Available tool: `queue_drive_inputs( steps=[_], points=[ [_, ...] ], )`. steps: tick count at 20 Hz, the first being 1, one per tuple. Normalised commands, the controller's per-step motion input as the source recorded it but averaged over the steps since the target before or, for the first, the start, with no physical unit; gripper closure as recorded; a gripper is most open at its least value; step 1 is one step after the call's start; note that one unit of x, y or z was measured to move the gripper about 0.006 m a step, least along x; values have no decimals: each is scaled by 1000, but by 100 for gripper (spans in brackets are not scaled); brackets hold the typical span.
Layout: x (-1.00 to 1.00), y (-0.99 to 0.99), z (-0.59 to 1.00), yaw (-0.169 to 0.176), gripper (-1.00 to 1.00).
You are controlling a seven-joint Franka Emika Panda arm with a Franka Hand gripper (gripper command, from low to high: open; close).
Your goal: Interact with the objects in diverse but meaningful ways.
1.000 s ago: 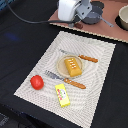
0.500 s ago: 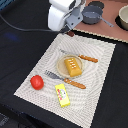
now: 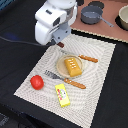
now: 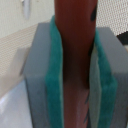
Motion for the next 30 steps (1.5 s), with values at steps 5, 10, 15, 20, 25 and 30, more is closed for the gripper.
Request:
queue_drive_inputs(
  steps=[5, 10, 15, 20, 25, 30],
  points=[
    [-761, -475, -525, -20, 100],
    [-135, 21, 77, -1, -100],
    [4, 186, 288, 0, -100],
    [-9, 235, 882, 14, -100],
    [33, -330, 903, 2, -100],
    [283, -690, 982, -3, -100]
  ],
)
